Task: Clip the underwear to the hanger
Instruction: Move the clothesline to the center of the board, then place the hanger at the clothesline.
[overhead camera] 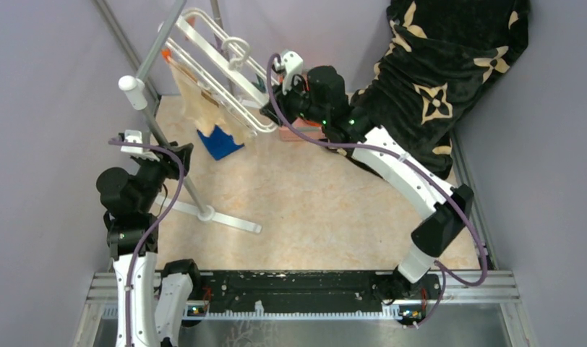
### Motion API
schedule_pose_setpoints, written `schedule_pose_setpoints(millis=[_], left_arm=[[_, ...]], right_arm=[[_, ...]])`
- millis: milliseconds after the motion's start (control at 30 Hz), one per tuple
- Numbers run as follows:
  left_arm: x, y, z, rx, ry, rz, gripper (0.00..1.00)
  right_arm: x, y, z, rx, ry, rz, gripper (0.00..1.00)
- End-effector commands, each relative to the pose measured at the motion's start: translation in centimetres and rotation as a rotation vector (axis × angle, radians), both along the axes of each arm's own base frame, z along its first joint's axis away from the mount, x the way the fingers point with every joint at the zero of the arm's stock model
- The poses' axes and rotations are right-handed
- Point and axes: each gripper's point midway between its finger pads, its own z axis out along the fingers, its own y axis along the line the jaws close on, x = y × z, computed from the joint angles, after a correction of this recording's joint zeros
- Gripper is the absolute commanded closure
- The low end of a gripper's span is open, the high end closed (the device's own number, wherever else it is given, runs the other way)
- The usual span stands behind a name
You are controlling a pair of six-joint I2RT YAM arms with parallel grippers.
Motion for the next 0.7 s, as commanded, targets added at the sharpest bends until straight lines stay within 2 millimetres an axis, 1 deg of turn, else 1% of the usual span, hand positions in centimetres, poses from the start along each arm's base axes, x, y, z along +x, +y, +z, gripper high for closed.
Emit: schedule_pose_setpoints(millis=[0,33,67,167,300,400,500,600,667], left_arm=[[-1.2,-2.6,0.3,-0.033,0.014,-0.131,0.48],[-1.2,-2.8,0.1,-0.037,0.018,-0.142,0.48],[-1.3,-3.0,0.1,-0.038,0.018,-0.148,0.48],[-1.6,-3.4,-0.1,-0.035,0.02,-0.167,0.48],[-1.7,-3.9,-0.3,-0.03,0.026,-0.186,0.48],[-1.8,-4.0,-0.4,-0.028,0.026,-0.193,0.47],[-1.7,-4.1,-0.5,-0.025,0.027,-0.194,0.47],[-1.8,-4.1,-0.7,-0.027,0.03,-0.194,0.47],[-1.8,-4.1,-0.9,-0.029,0.033,-0.194,0.47]], right_arm=[[0.0,2.8,10.8,0.213,-0.205,0.101,1.0],[0.3,3.3,11.3,0.224,-0.212,0.11,1.0],[0.7,4.0,11.2,0.224,-0.211,0.121,1.0],[1.0,5.6,12.0,0.214,-0.233,0.16,1.0],[0.6,7.8,12.9,0.191,-0.291,0.204,1.0],[-0.1,8.9,13.4,0.195,-0.331,0.219,1.0],[-0.6,9.4,14.4,0.222,-0.363,0.221,1.0],[-0.8,9.5,15.1,0.241,-0.38,0.21,1.0],[-0.6,9.3,15.6,0.259,-0.391,0.184,1.0]])
